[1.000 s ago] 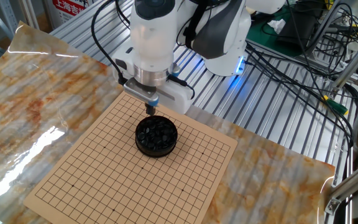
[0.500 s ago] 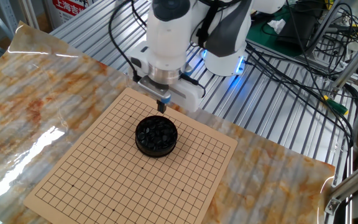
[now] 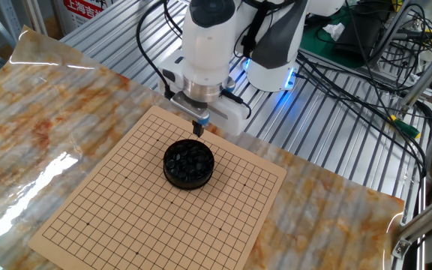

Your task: Play the first move as black on the 3-4 point in the upper right corner of the Go board

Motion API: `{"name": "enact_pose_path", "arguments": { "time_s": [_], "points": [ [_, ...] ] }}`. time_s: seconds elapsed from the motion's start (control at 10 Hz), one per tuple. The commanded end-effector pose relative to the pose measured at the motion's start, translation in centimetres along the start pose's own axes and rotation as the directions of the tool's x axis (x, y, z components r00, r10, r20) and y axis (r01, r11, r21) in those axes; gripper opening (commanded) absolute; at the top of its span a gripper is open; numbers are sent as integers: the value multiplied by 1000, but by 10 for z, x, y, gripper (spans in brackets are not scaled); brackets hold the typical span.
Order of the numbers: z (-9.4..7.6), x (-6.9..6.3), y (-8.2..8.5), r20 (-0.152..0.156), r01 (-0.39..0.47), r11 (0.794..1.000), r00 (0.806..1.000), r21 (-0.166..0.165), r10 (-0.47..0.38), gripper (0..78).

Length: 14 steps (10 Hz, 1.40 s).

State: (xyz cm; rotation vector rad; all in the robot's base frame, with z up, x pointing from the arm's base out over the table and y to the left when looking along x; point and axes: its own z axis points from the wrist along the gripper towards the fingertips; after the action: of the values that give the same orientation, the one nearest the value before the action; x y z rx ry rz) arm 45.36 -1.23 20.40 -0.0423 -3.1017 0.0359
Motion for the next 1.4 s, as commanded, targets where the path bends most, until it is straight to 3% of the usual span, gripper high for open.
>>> {"name": "enact_pose_path", "arguments": {
  "time_s": [0.1,0.2,0.3,0.5,0.7,1.0,1.4],
  "points": [
    [-1,-1,0,47,8,1000,999,-2,-8,0],
    [-1,-1,0,5,8,1000,1000,3,-8,0],
    [-1,-1,0,-10,9,1000,1000,4,-9,0],
    [-1,-1,0,-6,-11,1000,1000,6,11,0],
    [0,-2,1,-40,3,1000,999,13,-2,0],
    [12,-9,12,-27,4,1000,1000,13,-3,0],
    [16,-12,12,-16,1,1000,1000,12,0,0]
  ]
}}
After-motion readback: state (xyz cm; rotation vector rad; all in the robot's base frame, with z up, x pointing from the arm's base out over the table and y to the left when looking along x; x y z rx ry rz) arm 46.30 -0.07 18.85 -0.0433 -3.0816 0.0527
